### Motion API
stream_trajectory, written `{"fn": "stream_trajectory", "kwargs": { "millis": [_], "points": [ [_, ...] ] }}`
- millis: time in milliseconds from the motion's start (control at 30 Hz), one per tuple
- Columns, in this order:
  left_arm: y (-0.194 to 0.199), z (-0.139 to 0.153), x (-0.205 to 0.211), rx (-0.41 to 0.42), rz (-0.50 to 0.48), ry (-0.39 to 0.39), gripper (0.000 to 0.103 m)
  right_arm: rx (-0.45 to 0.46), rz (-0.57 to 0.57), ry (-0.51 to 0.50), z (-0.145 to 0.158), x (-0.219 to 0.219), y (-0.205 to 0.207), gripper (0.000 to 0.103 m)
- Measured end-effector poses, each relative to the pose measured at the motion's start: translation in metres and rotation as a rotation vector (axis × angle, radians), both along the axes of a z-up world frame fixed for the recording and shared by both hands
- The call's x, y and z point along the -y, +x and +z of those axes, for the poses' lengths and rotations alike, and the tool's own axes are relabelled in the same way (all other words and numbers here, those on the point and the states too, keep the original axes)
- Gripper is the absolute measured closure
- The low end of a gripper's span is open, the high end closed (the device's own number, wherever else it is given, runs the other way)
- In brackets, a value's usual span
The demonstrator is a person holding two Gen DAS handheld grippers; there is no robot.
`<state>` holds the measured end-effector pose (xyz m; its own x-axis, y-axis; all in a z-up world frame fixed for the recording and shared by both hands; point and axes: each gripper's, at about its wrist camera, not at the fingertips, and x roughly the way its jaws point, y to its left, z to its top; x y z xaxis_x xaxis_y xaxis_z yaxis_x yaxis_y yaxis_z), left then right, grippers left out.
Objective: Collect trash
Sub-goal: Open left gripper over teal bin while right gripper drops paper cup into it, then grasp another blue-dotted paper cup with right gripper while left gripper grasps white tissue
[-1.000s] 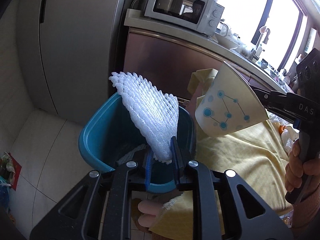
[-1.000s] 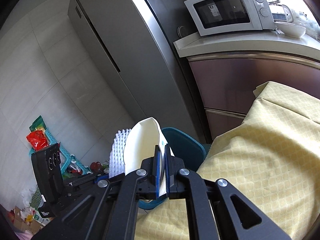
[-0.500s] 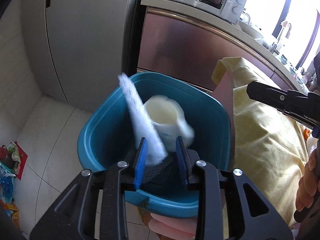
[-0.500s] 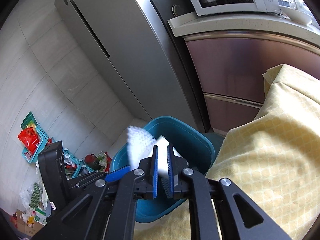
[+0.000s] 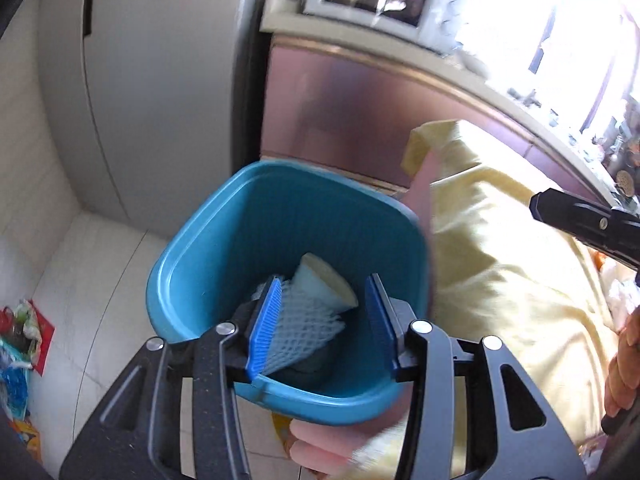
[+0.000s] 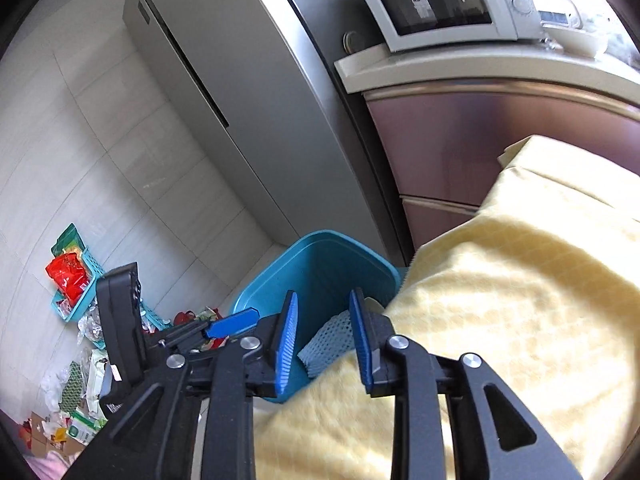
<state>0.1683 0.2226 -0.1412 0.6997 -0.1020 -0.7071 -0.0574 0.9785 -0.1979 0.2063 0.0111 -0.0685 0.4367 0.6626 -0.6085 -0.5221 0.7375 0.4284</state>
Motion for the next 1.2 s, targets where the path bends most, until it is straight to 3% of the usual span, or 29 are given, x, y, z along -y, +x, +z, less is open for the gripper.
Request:
{"fn": "stream_trajectory", "kwargs": {
  "millis": [200, 500, 900, 1200],
  "points": [
    [-0.017, 0.036, 0.046, 0.112, -0.129, -0.003, 0.053, 0.086, -0.078, 0.011, 0.023, 0.056, -0.029, 0.068],
    [-0.030, 0.062, 0.141, 0.168, -0.385, -0.035, 0.053, 0.152, -0.271, -0.004, 0.040, 0.157, -0.072, 0.065],
    [-0.031, 0.053, 0.288, 0.106, -0.667, -0.089, 0.053, 0.162, -0.613, -0.025, 0.038, 0.304, -0.100, 0.065],
    [-0.011, 0.046, 0.358, 0.059, -0.764, -0.077, 0.048, 0.098, -0.655, 0.010, 0.017, 0.351, -0.088, 0.061]
  ]
}}
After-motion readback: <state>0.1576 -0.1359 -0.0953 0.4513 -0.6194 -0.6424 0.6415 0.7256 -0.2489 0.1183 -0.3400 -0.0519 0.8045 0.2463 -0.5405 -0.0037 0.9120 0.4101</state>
